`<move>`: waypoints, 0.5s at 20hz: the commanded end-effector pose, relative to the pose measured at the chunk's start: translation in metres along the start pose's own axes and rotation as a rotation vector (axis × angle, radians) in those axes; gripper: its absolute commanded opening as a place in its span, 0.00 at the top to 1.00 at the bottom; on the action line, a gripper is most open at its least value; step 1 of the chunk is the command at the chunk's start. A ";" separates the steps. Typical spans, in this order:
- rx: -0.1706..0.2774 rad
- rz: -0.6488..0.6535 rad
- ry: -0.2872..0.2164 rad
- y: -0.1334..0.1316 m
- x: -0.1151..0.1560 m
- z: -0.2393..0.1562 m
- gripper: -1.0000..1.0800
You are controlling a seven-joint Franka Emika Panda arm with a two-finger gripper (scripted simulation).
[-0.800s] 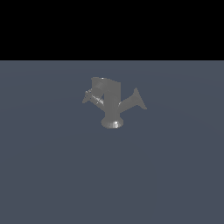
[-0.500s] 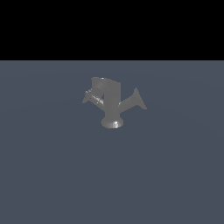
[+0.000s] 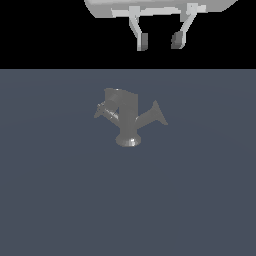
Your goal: Turn on the faucet by rotating a designated handle.
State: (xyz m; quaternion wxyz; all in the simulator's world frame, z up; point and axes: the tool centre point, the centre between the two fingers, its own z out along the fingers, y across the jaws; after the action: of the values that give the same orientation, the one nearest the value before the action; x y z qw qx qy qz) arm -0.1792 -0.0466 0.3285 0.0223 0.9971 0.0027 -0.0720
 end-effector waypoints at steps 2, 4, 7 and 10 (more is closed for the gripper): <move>0.032 -0.035 -0.024 0.009 0.022 0.049 0.49; 0.076 -0.046 0.050 -0.007 0.065 0.039 0.54; 0.099 0.023 0.075 0.014 0.093 0.069 0.50; 0.036 -0.020 0.139 0.045 0.135 0.076 0.64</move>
State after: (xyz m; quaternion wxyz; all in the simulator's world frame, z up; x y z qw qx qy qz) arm -0.0707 -0.0783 0.2489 -0.0127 0.9998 -0.0005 -0.0118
